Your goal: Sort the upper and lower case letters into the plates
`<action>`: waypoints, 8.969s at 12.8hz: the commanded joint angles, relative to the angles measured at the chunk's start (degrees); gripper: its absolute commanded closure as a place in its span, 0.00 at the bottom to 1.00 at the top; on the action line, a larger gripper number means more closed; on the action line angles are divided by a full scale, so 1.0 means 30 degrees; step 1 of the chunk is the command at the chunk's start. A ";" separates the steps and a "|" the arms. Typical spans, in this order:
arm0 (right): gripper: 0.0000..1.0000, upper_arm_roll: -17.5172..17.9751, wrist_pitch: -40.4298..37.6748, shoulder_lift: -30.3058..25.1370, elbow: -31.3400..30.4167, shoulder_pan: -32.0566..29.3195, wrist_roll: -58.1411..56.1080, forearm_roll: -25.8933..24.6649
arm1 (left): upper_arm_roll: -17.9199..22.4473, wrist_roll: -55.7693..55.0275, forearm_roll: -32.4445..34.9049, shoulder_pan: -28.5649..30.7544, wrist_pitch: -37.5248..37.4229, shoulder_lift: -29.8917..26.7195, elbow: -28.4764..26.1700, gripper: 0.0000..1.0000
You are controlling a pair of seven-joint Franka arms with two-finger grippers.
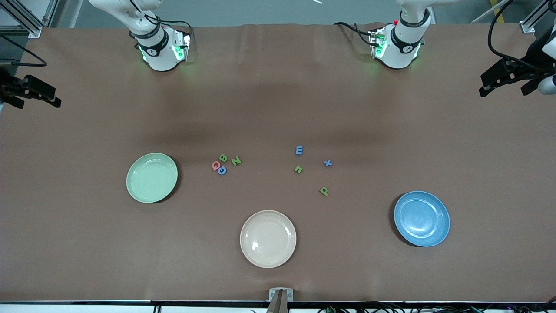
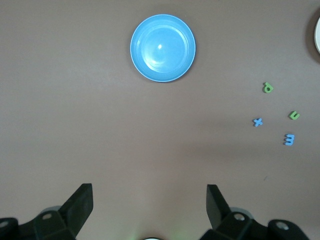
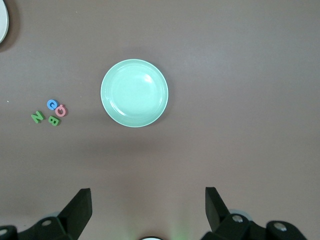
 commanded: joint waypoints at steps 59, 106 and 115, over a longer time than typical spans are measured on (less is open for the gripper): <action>0.00 0.0069 0.5484 0.7945 0.0706 0.1209 0.4261 0.1830 | -0.2557 -0.4619 0.3661 0.0857 1.6666 1.1982 -0.4158 0.99; 0.29 -0.0077 2.0111 1.1200 -0.8525 1.1003 1.8393 0.1332 | -0.3934 -1.9145 0.5712 -0.1016 1.3005 1.6528 0.2114 1.00; 1.00 -0.0078 1.9237 1.0530 -0.8176 1.0042 1.7025 0.1362 | -0.3963 -1.3893 0.5741 0.1861 1.2185 1.6411 0.1501 0.00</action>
